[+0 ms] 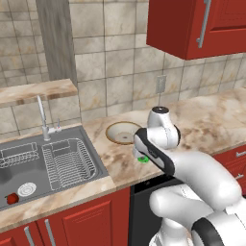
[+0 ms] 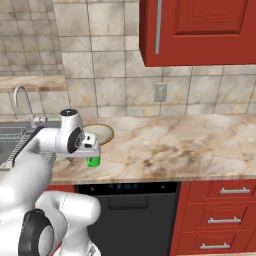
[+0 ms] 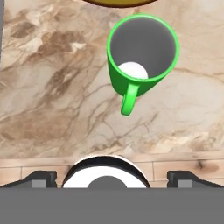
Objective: Clear the mugs and bowl far away from the sink.
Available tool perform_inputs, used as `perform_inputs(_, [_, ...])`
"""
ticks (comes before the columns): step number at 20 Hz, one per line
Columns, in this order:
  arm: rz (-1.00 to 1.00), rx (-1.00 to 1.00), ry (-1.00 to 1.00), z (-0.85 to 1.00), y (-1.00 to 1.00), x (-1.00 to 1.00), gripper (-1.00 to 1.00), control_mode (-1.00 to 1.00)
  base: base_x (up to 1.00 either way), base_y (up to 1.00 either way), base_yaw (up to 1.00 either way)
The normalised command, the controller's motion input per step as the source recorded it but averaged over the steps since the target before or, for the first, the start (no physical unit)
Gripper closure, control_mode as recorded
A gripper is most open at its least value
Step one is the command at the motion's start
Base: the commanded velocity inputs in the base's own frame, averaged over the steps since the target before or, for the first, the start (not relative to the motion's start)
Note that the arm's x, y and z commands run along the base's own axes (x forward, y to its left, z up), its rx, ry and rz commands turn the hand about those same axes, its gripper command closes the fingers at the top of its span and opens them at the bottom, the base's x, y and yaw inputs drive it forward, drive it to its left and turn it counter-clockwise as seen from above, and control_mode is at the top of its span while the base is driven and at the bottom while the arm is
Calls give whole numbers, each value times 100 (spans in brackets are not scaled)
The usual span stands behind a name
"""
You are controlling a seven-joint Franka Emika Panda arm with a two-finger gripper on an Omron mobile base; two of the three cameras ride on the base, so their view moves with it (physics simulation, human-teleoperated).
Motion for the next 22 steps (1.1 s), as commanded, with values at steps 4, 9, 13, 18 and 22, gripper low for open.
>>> perform_inputs(4, [0, 0, 0, -26, 0, 19, -100, -100, 0, 0, 0])
perform_inputs(9, [0, -1, 0, -19, 0, 30, -100, -100, 0, 0, 0])
perform_inputs(13, [0, 0, 0, -17, 0, 30, -100, -100, 0, 0, 0])
perform_inputs(18, [0, 0, 0, -15, 0, 28, -100, -100, 0, 0, 0])
perform_inputs(22, [0, 0, 0, -14, 0, 21, -100, -100, 0, 0, 0])
